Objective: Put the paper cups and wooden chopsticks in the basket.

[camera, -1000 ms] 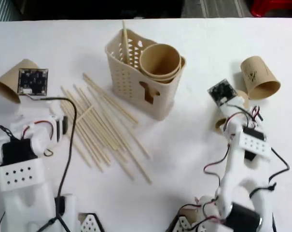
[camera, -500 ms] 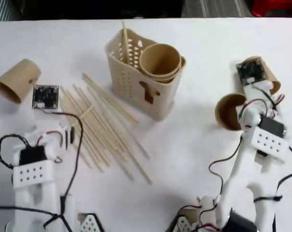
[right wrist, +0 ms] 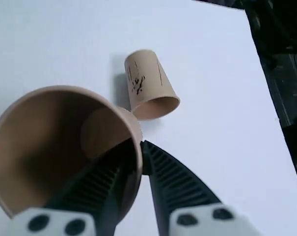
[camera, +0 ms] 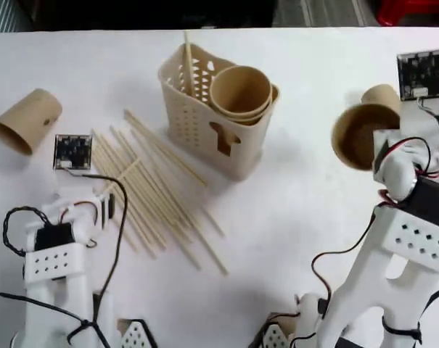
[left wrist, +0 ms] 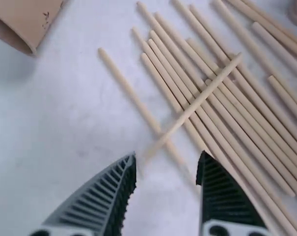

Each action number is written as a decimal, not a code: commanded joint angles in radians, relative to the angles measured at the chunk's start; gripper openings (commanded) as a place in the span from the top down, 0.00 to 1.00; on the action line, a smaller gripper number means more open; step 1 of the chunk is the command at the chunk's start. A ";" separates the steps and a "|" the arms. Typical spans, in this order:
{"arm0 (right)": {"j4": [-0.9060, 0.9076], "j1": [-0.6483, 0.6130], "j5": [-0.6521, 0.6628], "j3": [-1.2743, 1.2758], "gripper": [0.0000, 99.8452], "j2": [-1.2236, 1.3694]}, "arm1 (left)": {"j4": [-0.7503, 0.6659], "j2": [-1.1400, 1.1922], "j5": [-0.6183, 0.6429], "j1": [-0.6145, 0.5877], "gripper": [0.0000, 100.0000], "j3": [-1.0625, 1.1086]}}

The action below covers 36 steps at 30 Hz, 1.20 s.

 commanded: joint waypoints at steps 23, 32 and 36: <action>-0.070 -0.579 -0.270 -0.316 0.98 0.039 | -0.021 -0.022 -0.009 -0.012 0.79 0.006; -0.082 -0.579 -0.368 -0.318 0.98 0.209 | -0.021 -0.022 -0.009 -0.012 0.79 0.006; -0.084 -0.579 -0.374 -0.318 0.98 0.248 | -0.021 -0.022 -0.009 -0.012 0.79 0.006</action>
